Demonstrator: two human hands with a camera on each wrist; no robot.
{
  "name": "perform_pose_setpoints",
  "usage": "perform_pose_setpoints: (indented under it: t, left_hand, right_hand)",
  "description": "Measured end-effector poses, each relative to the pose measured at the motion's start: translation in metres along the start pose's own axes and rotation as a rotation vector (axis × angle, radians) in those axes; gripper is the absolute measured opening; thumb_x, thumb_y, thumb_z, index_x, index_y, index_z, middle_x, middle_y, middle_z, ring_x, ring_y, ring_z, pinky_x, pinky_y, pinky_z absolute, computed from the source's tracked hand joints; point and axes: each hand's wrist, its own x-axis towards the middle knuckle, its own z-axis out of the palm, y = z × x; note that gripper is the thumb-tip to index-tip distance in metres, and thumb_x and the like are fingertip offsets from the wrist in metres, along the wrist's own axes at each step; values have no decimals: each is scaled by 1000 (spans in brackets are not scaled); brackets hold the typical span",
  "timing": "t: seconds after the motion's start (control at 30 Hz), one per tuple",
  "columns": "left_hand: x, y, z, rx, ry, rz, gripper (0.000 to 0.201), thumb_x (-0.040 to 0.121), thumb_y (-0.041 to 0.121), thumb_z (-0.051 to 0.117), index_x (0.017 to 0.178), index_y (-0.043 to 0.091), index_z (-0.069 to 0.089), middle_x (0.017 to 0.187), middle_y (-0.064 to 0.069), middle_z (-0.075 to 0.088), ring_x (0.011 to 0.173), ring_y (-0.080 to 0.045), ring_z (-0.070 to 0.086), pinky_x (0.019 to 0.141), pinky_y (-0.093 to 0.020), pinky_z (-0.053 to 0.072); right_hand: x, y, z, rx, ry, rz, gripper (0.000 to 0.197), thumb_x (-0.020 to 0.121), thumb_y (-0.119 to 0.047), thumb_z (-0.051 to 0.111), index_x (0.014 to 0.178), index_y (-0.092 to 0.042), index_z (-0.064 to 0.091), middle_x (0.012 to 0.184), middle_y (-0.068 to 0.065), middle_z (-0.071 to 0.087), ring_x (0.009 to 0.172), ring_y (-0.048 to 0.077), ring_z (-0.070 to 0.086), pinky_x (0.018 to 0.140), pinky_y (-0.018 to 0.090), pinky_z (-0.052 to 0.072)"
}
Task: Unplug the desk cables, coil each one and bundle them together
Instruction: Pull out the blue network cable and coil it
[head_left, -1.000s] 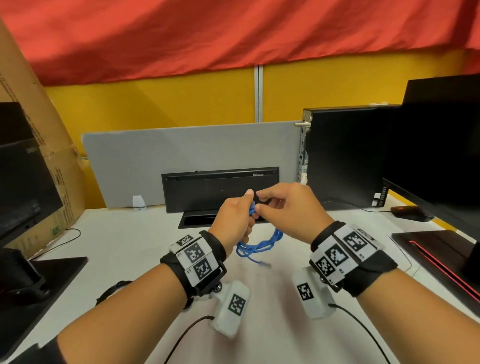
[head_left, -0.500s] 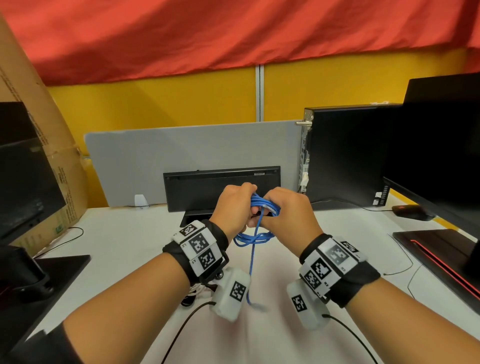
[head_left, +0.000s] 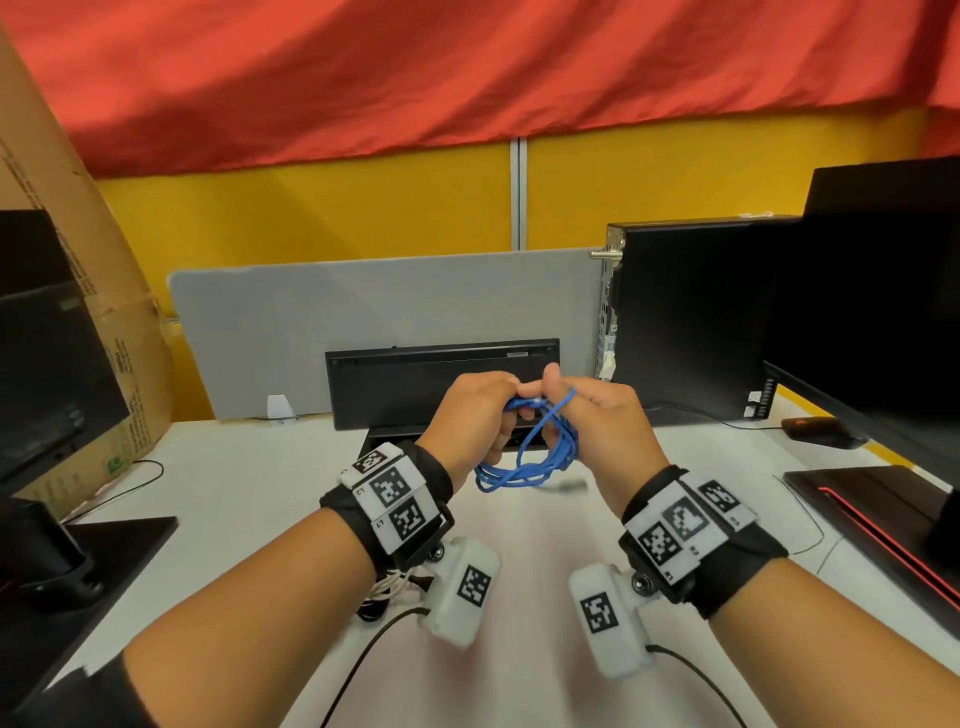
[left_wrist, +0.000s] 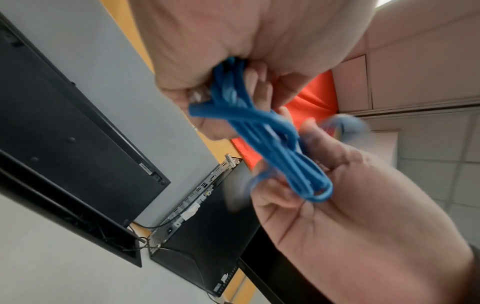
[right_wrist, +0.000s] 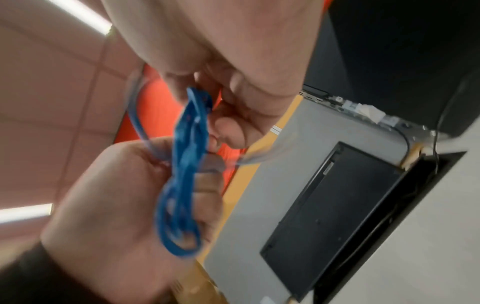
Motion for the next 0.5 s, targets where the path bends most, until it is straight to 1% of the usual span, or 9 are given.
perform_pose_setpoints:
  t: [0.07, 0.1, 0.13, 0.2, 0.27, 0.3, 0.37, 0.43, 0.5]
  left_hand:
    - [-3, 0, 2, -12, -26, 18, 32, 98, 16, 39, 69, 8, 50, 48, 5, 32, 42, -9, 24, 41, -20, 24]
    - [-4, -1, 2, 2, -34, 33, 33, 99, 18, 42, 68, 10, 50, 48, 6, 33, 42, -9, 25, 41, -20, 25]
    - [-5, -2, 2, 44, -42, 58, 33, 100, 21, 46, 69, 11, 52, 48, 6, 35, 43, -10, 27, 41, -21, 27]
    - [-6, -5, 3, 199, -55, 129, 28, 98, 25, 53, 76, 8, 59, 47, 9, 39, 40, -8, 32, 41, -20, 32]
    - [-5, -8, 4, 329, -34, 178, 28, 97, 27, 56, 86, 2, 62, 50, 8, 41, 39, -3, 34, 44, -18, 34]
    - [-4, -10, 4, 348, -2, 178, 29, 97, 28, 55, 89, 1, 62, 52, 7, 41, 39, -3, 35, 46, -19, 35]
    - [0, -12, 0, 321, 80, 141, 30, 98, 30, 53, 88, 3, 60, 55, 4, 40, 41, -5, 35, 47, -22, 35]
    - [3, -14, -4, 276, 148, 82, 29, 99, 31, 51, 86, 6, 59, 57, 1, 39, 44, -10, 35, 45, -25, 36]
    - [5, -17, -6, 266, 193, 44, 32, 99, 32, 50, 89, 3, 59, 58, -1, 39, 47, -13, 36, 45, -26, 37]
  right_hand:
    - [4, -3, -4, 248, -30, 191, 52, 101, -38, 41, 79, -7, 76, 71, 16, 67, 64, 25, 58, 63, 39, 52]
    - [6, -5, -6, 348, -48, 265, 56, 101, -37, 37, 76, -4, 75, 74, 18, 67, 65, 25, 58, 62, 37, 52]
    - [8, -6, -8, 392, -48, 325, 58, 100, -38, 35, 75, -2, 73, 74, 18, 67, 61, 23, 57, 57, 33, 51]
    - [12, -6, -12, 317, 18, 445, 62, 98, -49, 35, 75, -1, 68, 67, 15, 63, 53, 21, 52, 51, 30, 48]
    - [14, -6, -18, 97, 88, 516, 68, 90, -68, 38, 68, -7, 60, 58, 9, 56, 48, 21, 50, 52, 29, 47]
    - [14, -6, -22, -13, 82, 518, 71, 84, -75, 39, 60, -11, 55, 54, 7, 54, 46, 20, 50, 50, 28, 45]
    - [13, -5, -26, -145, 53, 462, 70, 78, -78, 45, 50, -15, 48, 51, 7, 54, 41, 20, 52, 45, 25, 41]
    - [10, -5, -27, -225, 88, 363, 67, 78, -73, 53, 49, -14, 46, 48, 9, 56, 38, 21, 53, 40, 22, 40]
    - [9, -5, -24, -312, 93, 285, 64, 78, -67, 60, 47, -13, 47, 45, 10, 58, 36, 22, 55, 36, 21, 39]
